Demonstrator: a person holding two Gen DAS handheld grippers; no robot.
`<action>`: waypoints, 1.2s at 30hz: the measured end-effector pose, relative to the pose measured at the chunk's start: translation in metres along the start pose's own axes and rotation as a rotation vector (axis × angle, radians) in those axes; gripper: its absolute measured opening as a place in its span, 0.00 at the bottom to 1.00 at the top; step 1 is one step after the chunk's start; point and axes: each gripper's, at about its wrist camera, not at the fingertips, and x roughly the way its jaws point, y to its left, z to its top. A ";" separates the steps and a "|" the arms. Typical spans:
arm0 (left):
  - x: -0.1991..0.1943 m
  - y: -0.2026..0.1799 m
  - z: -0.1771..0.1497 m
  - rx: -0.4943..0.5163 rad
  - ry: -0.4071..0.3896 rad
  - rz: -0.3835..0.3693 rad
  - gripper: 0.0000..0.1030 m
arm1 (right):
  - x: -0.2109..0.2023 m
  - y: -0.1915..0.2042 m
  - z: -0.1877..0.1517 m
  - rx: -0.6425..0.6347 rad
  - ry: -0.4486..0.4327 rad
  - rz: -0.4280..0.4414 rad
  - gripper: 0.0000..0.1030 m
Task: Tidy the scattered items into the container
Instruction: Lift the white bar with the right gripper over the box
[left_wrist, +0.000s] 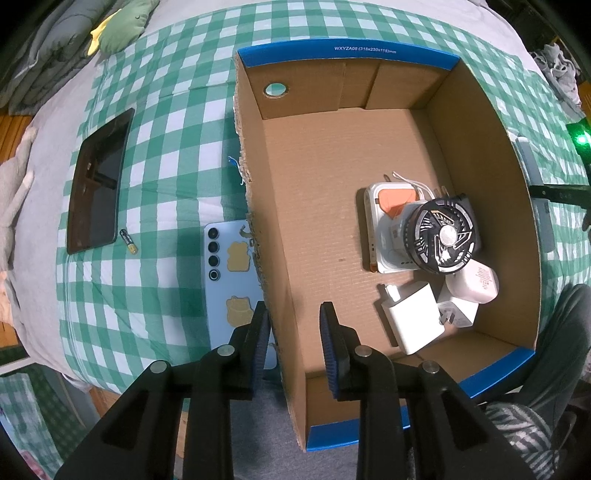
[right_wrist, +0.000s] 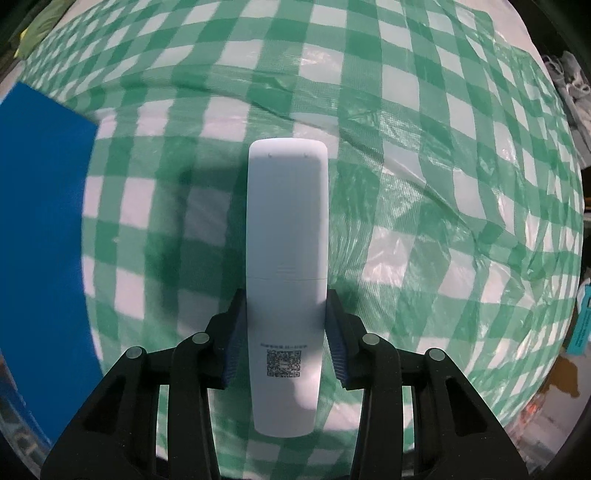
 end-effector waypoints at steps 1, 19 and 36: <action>0.000 0.000 0.000 -0.001 0.001 0.001 0.25 | -0.004 0.000 -0.004 -0.007 0.000 0.002 0.38; -0.003 0.001 -0.001 0.003 -0.004 0.006 0.25 | -0.104 0.039 -0.027 -0.171 -0.064 0.056 0.38; -0.005 0.000 -0.003 0.005 -0.007 0.002 0.25 | -0.141 0.161 -0.012 -0.359 -0.089 0.175 0.38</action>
